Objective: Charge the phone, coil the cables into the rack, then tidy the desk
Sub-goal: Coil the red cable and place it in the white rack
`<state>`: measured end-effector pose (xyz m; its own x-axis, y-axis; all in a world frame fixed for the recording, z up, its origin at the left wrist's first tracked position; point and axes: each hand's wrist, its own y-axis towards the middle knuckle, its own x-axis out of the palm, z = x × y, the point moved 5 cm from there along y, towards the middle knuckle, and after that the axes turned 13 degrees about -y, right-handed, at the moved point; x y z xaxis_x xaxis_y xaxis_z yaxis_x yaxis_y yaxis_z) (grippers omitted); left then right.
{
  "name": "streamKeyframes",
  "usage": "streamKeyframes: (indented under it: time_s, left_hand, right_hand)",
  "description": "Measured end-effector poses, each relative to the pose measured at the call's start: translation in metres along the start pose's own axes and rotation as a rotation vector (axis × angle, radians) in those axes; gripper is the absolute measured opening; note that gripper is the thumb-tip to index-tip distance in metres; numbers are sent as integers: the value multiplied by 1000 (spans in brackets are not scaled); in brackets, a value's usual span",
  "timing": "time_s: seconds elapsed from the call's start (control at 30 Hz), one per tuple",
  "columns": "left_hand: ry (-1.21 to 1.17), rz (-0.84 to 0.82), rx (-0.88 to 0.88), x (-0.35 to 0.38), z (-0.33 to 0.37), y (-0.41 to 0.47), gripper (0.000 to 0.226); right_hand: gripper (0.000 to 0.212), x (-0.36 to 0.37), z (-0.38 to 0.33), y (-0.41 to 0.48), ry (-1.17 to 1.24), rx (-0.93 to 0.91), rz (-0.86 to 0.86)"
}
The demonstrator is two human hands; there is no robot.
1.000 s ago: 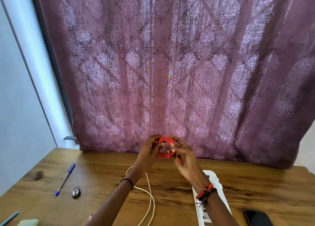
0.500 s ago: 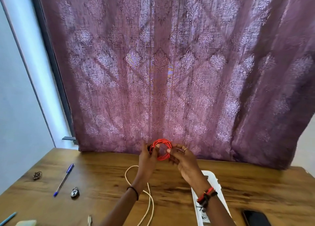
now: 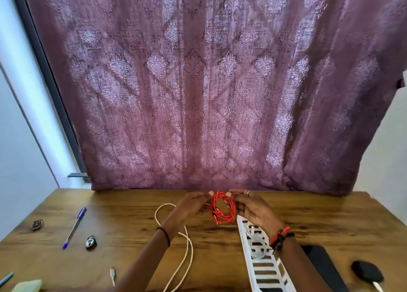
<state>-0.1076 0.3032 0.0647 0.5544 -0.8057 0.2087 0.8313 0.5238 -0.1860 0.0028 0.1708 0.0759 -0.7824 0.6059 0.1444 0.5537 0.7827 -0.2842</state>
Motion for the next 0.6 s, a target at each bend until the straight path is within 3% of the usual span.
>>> streamKeyframes:
  time_s: [0.13,0.2,0.4,0.6]
  left_hand:
    - [-6,-182,-25,28,-10,-8,12]
    - [-72,-215,-36,41,-17,-10,12]
    - [-360,-76,-134,79,-57,-16,18]
    - [-400,-30,-163,112,-95,-22,20]
  right_hand:
    - [32,-16,0,-10,-109,40,10]
    - [28,-28,1,-14,-130,24,68]
    - [39,-75,12,-38,-528,-32,524]
    - [38,-84,44,-52,-571,29,558]
